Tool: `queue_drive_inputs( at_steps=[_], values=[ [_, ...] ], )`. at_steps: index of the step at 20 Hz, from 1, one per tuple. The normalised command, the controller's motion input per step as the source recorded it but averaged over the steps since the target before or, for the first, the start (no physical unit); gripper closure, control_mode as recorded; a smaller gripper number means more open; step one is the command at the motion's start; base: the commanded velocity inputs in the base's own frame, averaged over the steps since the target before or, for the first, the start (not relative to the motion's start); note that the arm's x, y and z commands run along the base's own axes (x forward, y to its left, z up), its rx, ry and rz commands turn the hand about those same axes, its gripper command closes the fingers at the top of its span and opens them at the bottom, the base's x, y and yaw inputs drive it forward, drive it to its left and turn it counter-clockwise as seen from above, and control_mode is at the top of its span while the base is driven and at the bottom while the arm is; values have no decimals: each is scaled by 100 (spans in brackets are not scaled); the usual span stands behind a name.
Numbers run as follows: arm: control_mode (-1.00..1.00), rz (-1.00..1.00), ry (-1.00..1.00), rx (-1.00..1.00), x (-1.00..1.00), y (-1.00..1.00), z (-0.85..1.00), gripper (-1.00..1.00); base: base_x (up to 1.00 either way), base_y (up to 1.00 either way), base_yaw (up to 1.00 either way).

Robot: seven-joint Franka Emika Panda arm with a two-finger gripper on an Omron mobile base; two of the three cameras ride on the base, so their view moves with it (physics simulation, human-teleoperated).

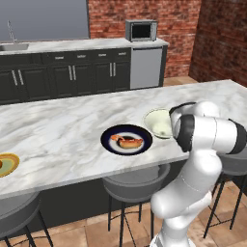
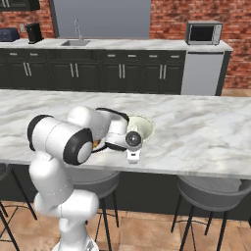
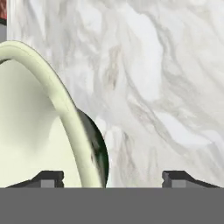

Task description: Take the smaller bowl and place it next to the appetizer plate on the dining counter , and place the larger bowl next to the plate with cooked food.

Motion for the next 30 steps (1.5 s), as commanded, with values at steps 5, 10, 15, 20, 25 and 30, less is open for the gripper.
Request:
queue_drive_inputs(
  at_steps=[5, 10, 15, 20, 25, 30],
  values=[
    [-100, 0, 0, -1, -40, -36, 100, -100, 0, 0, 0],
    [-100, 0, 4, -10, -48, -38, 100, -100, 0, 0, 0],
    [-100, 0, 3, -18, -40, -5, 100, -100, 0, 0, 0],
    [-100, 0, 1, -25, -28, 0, 100, -100, 0, 0, 0],
    [-100, 0, 0, -27, -34, 0, 100, -100, 0, 0, 0],
    [-100, 0, 0, -24, -43, 0, 100, -100, 0, 0, 0]
  ],
)
